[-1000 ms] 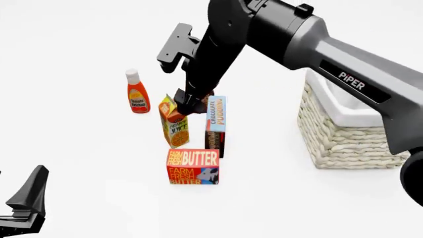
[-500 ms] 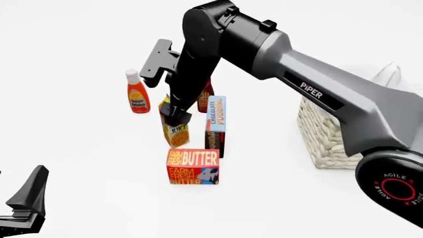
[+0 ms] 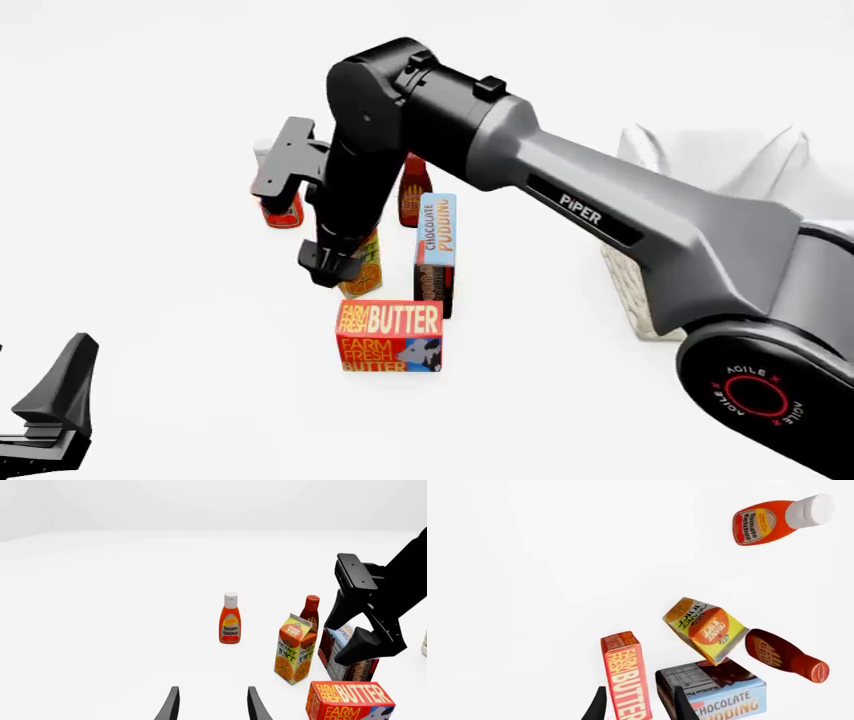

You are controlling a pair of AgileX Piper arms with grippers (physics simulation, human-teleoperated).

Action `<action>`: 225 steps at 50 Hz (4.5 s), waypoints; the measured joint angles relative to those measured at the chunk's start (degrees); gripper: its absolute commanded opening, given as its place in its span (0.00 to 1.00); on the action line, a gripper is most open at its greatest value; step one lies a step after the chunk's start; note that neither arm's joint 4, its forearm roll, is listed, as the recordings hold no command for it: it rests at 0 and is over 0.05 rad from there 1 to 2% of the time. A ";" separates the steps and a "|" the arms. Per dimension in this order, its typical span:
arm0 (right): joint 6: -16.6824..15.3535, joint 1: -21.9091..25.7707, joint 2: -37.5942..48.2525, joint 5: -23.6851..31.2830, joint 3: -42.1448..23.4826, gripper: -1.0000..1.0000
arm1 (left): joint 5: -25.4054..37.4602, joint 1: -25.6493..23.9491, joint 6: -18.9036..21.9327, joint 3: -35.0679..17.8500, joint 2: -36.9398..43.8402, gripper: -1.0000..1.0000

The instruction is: Pick the butter and place it in the basket.

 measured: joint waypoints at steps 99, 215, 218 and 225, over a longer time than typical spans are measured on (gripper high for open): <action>-0.50 0.07 3.47 0.06 1.20 1.00 | 0.00 0.00 0.00 0.00 0.00 1.00; 0.57 0.88 11.41 0.01 -1.71 1.00 | 0.00 0.00 0.00 0.00 0.00 1.00; 0.66 0.98 11.48 0.01 -1.56 1.00 | 0.00 0.00 0.00 0.00 0.00 1.00; 0.85 1.19 11.65 0.01 -1.26 1.00 | 0.00 0.00 0.00 0.00 0.00 1.00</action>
